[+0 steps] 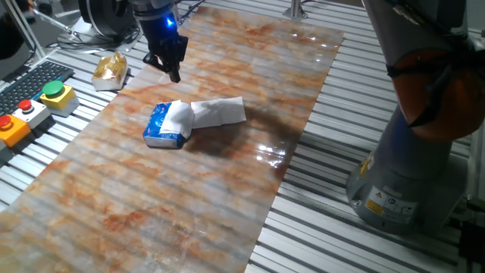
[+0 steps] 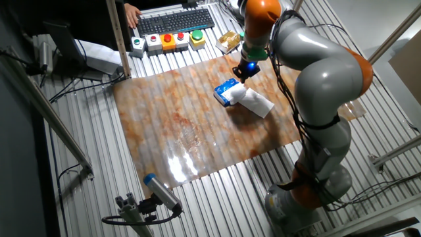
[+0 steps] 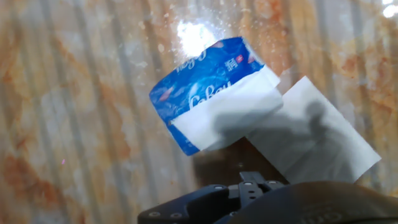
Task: Pull out a napkin
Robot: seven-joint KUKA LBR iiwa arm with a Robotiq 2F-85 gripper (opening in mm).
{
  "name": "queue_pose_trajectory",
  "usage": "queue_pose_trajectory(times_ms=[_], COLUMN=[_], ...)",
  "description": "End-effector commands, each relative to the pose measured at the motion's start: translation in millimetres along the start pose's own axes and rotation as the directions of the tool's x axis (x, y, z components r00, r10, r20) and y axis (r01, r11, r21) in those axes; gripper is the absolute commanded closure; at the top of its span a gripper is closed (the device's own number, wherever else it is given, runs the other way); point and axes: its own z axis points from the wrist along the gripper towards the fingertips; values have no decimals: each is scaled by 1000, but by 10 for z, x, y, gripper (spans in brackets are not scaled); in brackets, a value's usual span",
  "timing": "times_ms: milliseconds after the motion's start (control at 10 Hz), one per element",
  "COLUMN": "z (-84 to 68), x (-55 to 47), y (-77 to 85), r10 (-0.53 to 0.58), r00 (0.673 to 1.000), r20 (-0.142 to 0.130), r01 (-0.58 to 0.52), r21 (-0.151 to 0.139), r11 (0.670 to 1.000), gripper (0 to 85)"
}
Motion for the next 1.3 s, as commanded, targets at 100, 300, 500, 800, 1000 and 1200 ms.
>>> queue_pose_trajectory(times_ms=[100, 300, 500, 800, 1000, 1200], z=[2, 2, 2, 2, 2, 2], x=[0, 0, 0, 0, 0, 0], y=[0, 0, 0, 0, 0, 0], r10=[-29, -13, -23, -75, -93, -86], r00=[999, 999, 999, 996, 993, 995], r20=[14, 43, 38, 38, 67, 48], r01=[29, 15, 24, 74, 92, 85], r21=[-15, -25, -27, 7, 25, 21], r11=[999, 1000, 999, 997, 995, 996], gripper=[850, 850, 850, 850, 850, 850])
